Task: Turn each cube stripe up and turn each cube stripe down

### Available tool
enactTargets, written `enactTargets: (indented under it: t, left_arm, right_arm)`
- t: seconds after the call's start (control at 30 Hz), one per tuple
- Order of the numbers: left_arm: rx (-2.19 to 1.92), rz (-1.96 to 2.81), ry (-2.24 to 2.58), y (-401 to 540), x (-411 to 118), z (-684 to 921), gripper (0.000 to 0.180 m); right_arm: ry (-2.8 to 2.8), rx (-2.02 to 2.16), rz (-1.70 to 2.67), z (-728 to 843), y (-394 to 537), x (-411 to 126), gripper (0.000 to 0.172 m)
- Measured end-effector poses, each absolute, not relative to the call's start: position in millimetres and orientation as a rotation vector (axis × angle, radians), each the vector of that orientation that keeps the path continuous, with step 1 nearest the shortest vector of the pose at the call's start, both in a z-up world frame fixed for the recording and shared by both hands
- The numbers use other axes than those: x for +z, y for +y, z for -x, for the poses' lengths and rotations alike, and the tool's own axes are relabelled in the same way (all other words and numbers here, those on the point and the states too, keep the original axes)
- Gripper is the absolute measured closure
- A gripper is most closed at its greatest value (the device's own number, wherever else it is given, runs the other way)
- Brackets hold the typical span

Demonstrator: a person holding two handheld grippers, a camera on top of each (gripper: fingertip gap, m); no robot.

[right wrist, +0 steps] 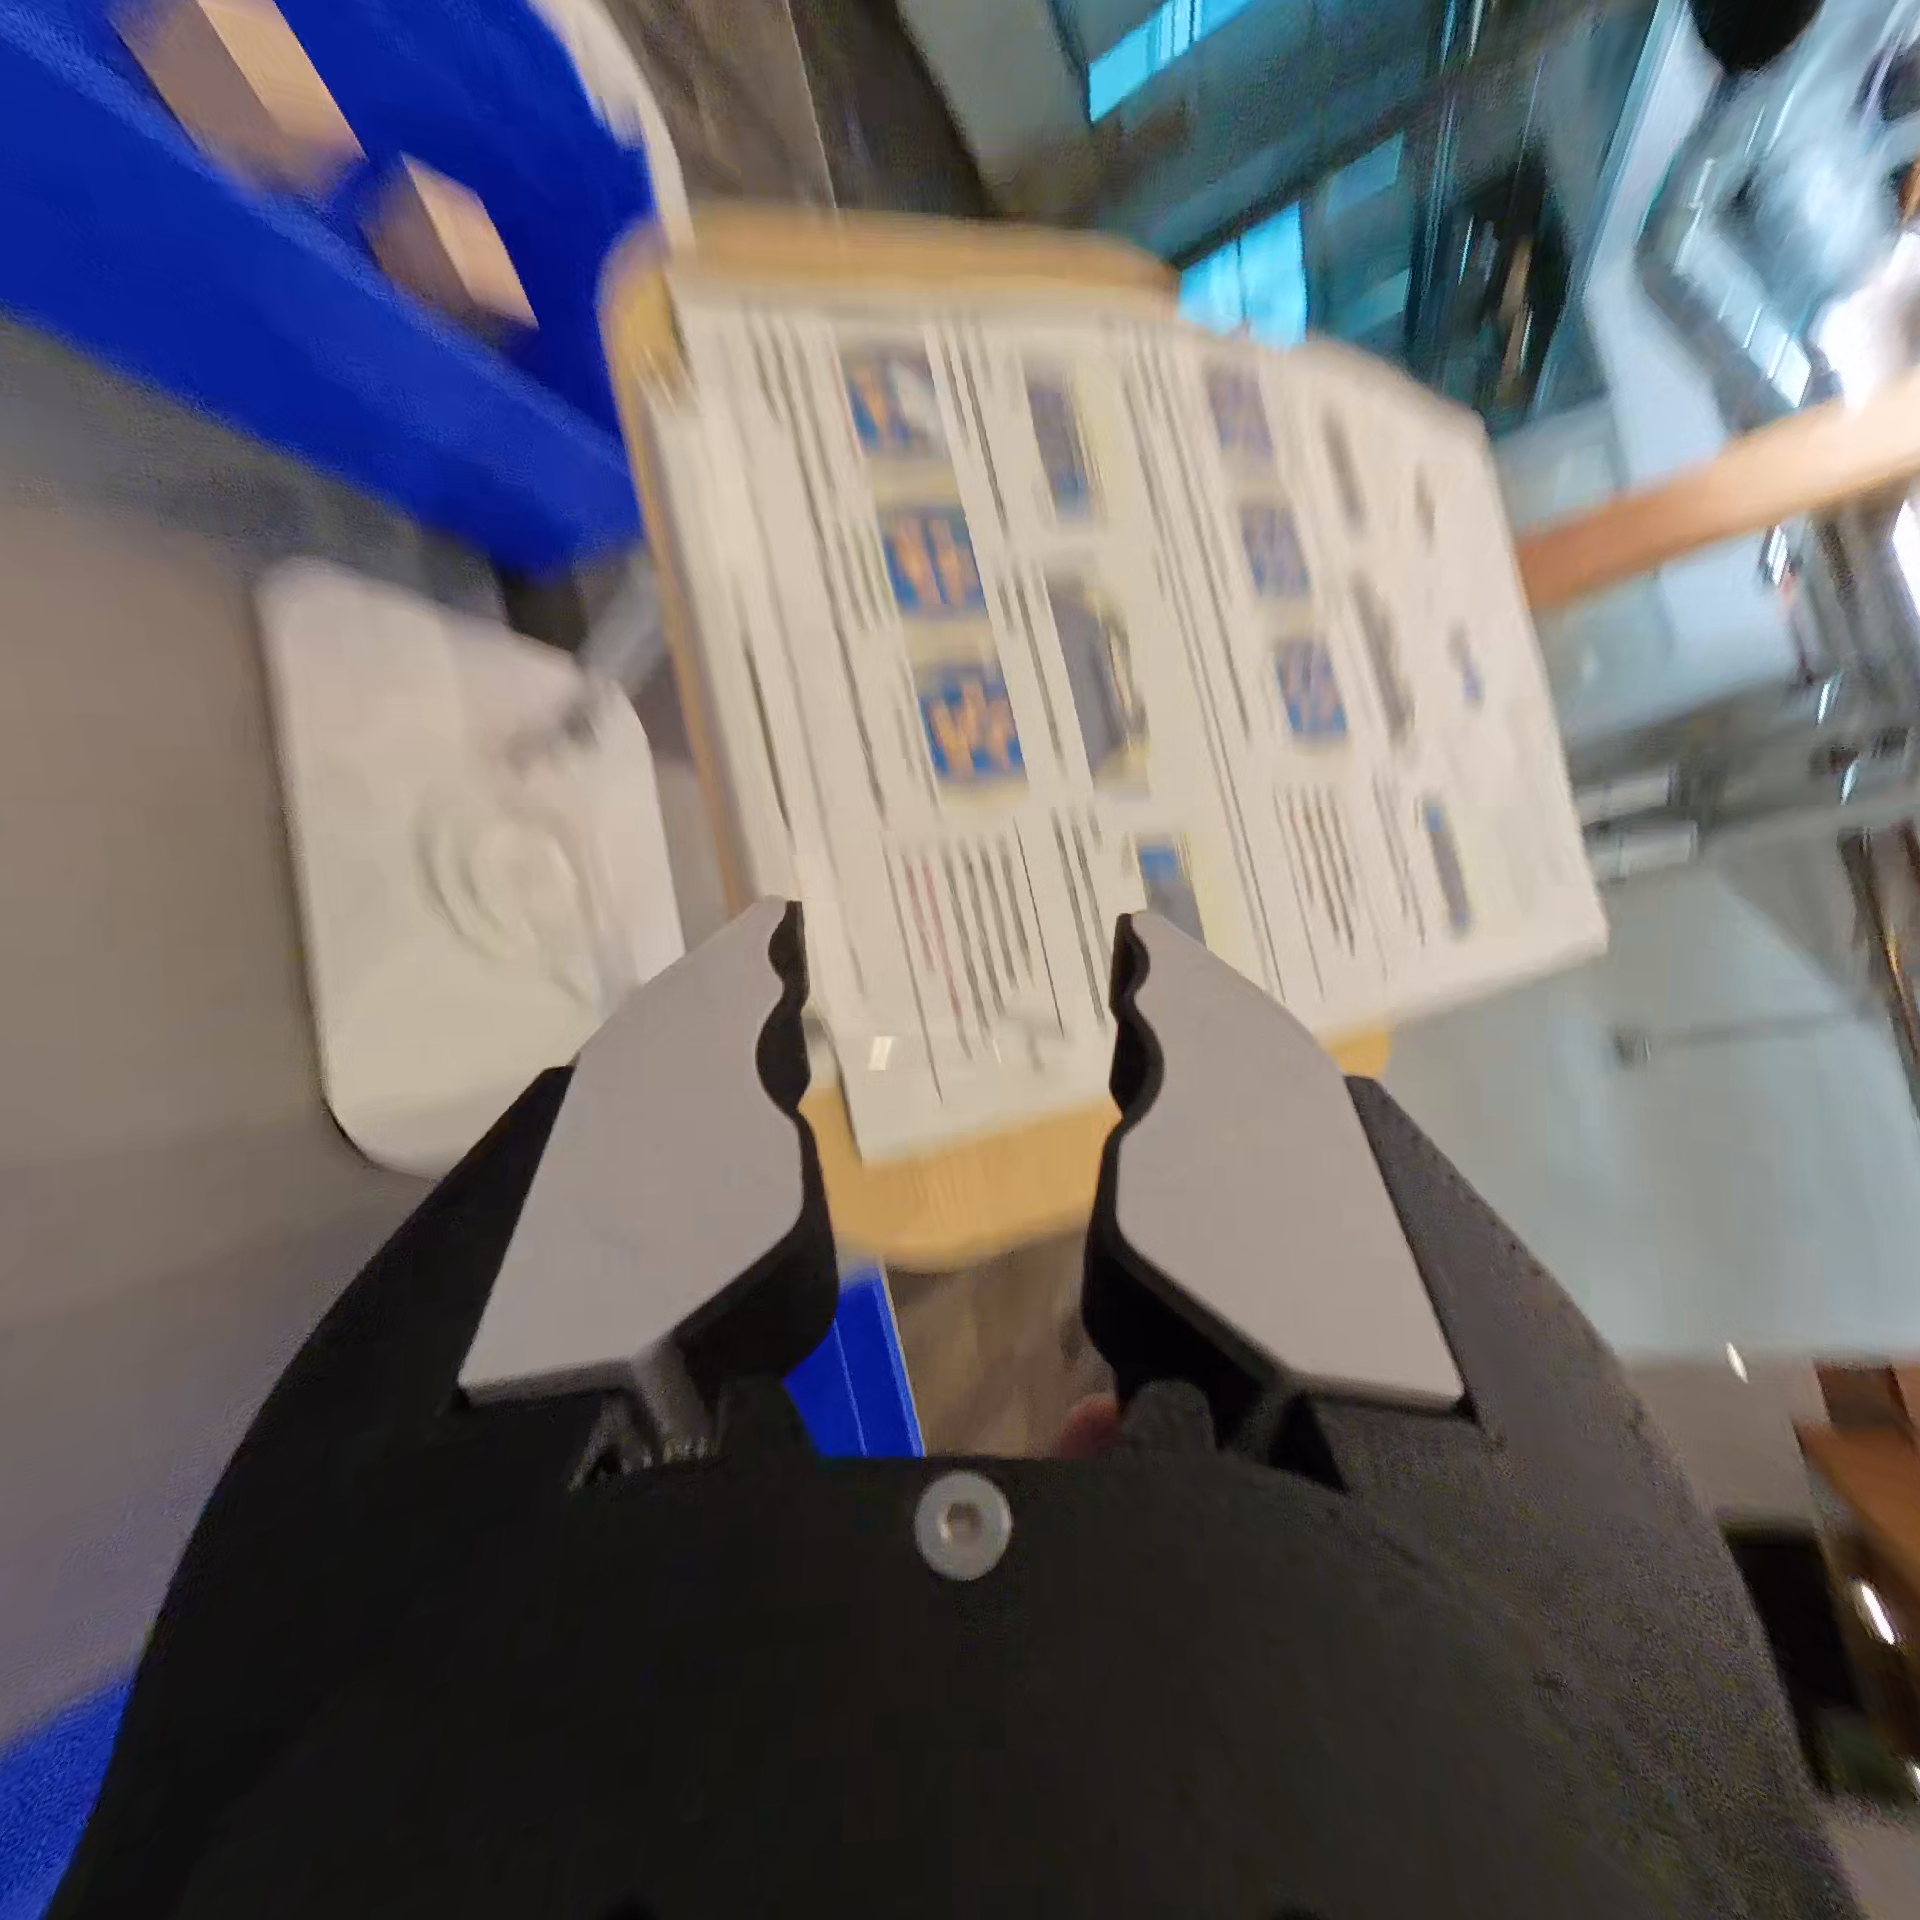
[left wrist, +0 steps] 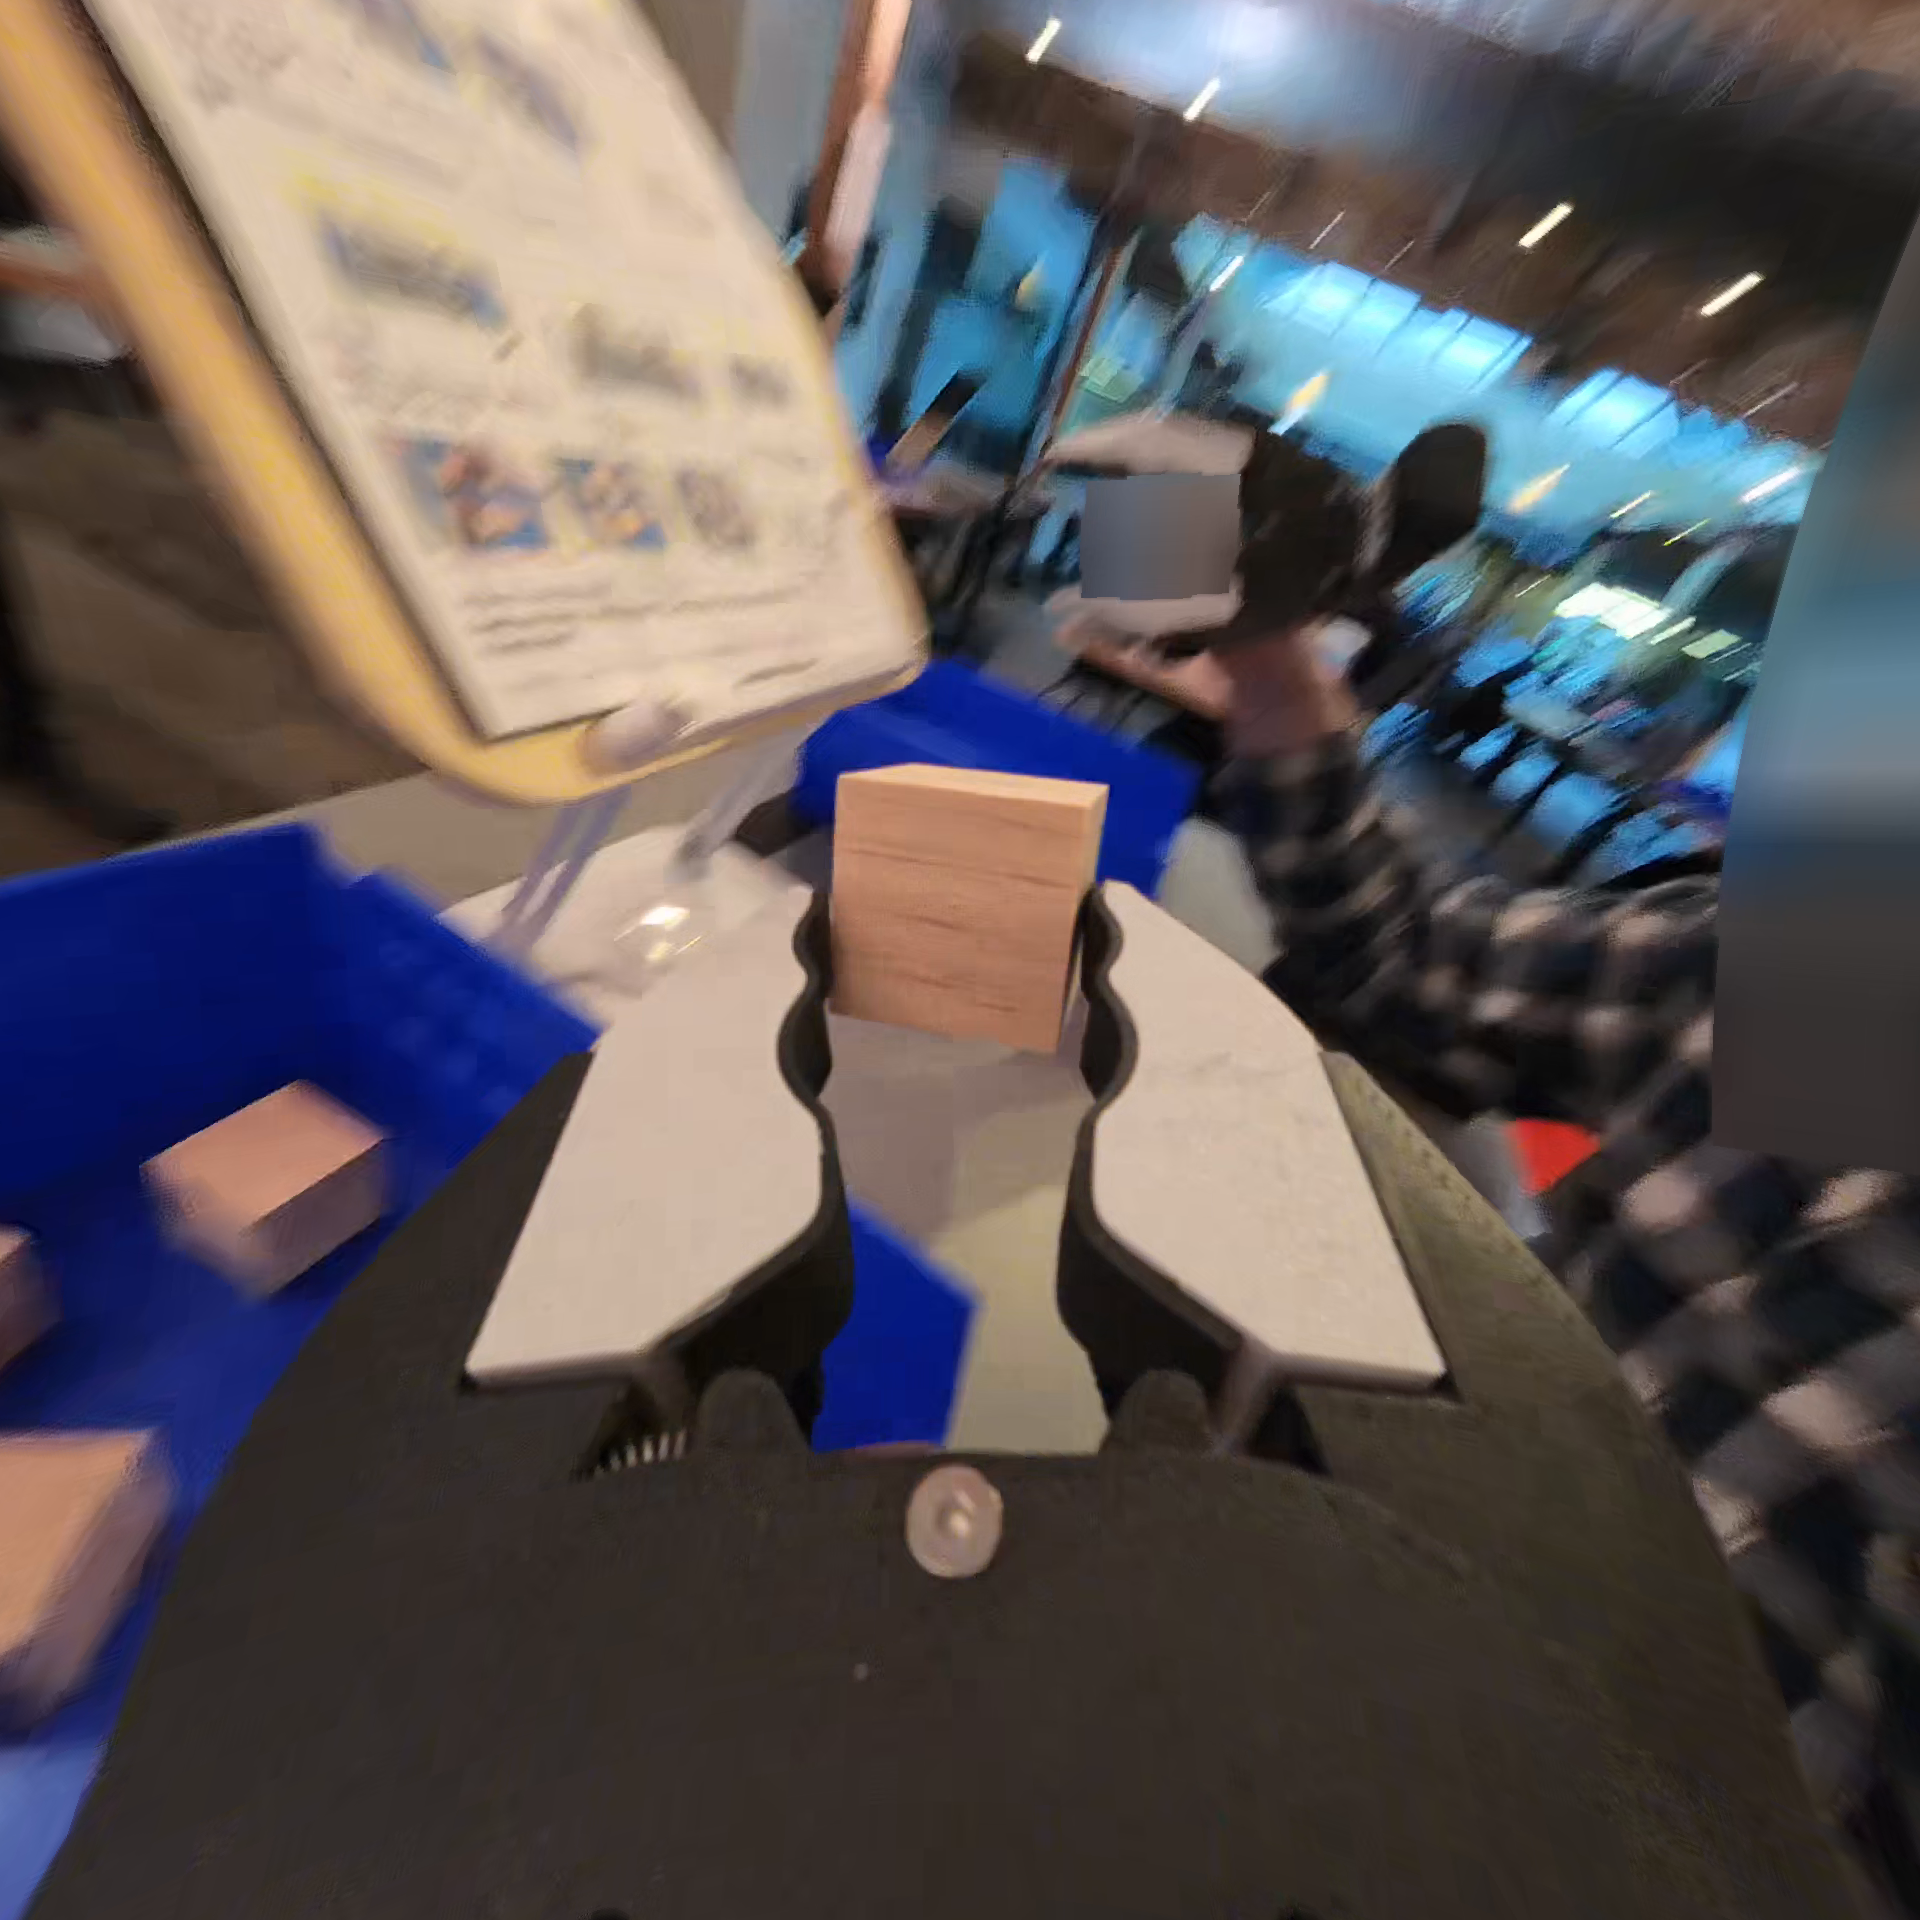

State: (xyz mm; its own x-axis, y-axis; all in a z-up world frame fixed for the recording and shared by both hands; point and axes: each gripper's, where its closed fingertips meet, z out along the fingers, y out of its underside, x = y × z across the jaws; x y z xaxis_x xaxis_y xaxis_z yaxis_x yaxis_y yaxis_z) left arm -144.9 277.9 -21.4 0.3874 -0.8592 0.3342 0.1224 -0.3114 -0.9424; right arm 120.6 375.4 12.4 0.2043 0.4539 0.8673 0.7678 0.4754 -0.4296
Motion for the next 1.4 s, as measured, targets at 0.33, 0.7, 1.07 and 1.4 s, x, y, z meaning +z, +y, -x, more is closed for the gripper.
enactTargets:
  t: [0.33, 0.7, 1.07, 1.4]
  left_arm:
    - [-1.456, 1.350, 0.734, 215.7, -2.0, 40.8, 0.135]
    - [-1.137, 1.219, 0.792, 215.5, 11.4, 21.0, 0.135]
    - [-1.062, 1.227, 0.828, 214.6, 9.3, 14.7, 0.128]
    - [-0.917, 1.342, 0.821, 225.8, -6.8, 59.4, 0.137]
  right_arm:
    - [-1.463, 0.100, 0.670, 17.8, 227.4, -2.7, 0.107]
    - [-1.405, 0.899, 1.030, 23.2, 208.3, 1.3, 0.105]
    - [-1.472, 1.009, 1.097, 15.8, 214.8, -4.9, 0.127]
    - [-1.915, -0.004, 1.626, -188.0, 353.6, -75.0, 0.128]
